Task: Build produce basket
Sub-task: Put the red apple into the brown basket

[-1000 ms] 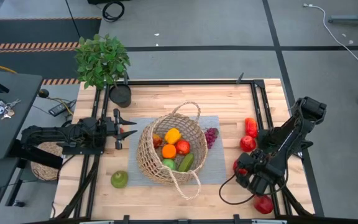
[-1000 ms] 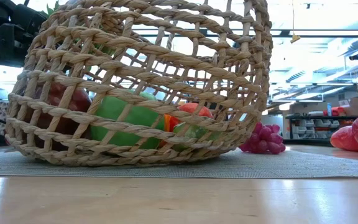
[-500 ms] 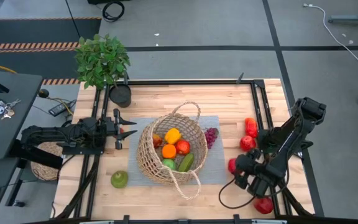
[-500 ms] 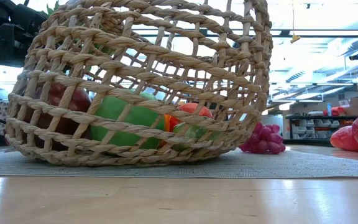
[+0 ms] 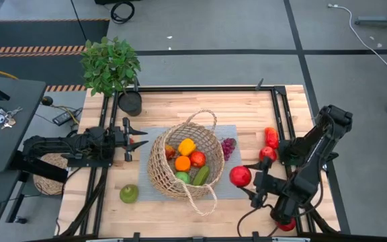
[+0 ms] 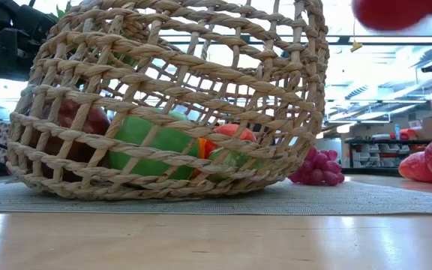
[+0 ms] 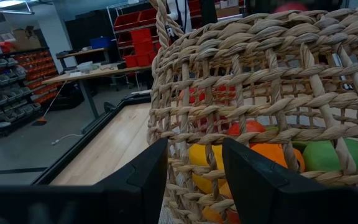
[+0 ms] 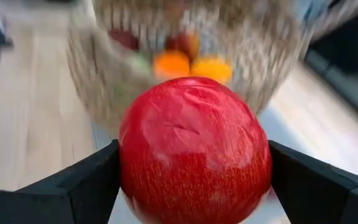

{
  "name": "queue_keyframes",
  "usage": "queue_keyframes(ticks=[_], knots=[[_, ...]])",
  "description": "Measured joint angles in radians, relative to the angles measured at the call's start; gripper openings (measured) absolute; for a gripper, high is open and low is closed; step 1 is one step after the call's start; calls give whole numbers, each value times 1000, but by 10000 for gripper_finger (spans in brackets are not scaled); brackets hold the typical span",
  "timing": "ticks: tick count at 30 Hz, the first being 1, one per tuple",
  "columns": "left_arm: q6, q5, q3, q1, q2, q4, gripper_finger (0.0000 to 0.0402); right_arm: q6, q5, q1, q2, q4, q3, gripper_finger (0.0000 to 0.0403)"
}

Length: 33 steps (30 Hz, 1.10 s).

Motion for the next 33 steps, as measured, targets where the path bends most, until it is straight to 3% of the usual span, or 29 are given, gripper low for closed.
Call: queue_keyframes(ticks=[5,9,16,25,33], knots=[[0,0,0,0,0,0,160,-241,135,-30,-1,111,94,369],[0,0,0,0,0,0,160,-480,167,-67,-1,249,141,369],[0,0,0,0,0,0,160,-832,122,-122,-2,410,190,369],[0,0,0,0,0,0,160,-1178,-91,-203,-2,563,191,369],[0,0,0,0,0,0,160,-1578,-57,-204,-2,609,191,369]])
